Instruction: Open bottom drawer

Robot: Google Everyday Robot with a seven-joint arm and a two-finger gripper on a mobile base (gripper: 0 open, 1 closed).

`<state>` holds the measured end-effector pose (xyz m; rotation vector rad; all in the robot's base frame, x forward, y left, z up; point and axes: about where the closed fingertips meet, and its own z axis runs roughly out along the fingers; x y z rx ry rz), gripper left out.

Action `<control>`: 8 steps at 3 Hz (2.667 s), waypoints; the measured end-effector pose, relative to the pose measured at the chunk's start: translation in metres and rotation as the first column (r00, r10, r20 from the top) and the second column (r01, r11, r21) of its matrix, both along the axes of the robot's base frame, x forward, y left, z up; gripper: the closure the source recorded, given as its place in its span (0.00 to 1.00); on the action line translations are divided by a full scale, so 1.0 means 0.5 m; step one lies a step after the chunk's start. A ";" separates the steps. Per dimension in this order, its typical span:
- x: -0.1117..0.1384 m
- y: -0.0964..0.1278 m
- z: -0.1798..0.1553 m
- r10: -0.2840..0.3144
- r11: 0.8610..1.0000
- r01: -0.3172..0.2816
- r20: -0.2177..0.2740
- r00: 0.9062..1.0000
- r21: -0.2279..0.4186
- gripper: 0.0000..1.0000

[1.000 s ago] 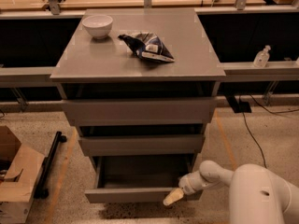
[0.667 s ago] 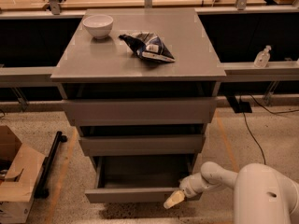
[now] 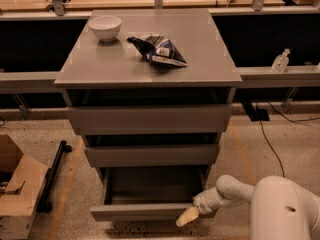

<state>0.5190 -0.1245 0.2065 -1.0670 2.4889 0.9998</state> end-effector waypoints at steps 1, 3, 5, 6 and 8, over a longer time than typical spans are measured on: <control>0.000 0.000 0.000 0.000 1.000 0.000 0.000 1.000 0.000 0.00; -0.006 0.002 -0.002 0.007 1.000 -0.007 -0.018 1.000 -0.015 0.41; -0.094 -0.010 -0.012 -0.014 0.998 0.007 -0.107 0.994 -0.059 0.62; -0.127 -0.010 0.008 -0.026 0.995 0.015 -0.123 0.992 -0.095 0.39; -0.116 -0.019 0.175 -0.097 0.955 0.095 0.006 0.995 -0.281 0.00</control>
Offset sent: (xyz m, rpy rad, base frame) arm -0.0182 -0.0001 -0.0181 -0.1070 0.1137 0.0426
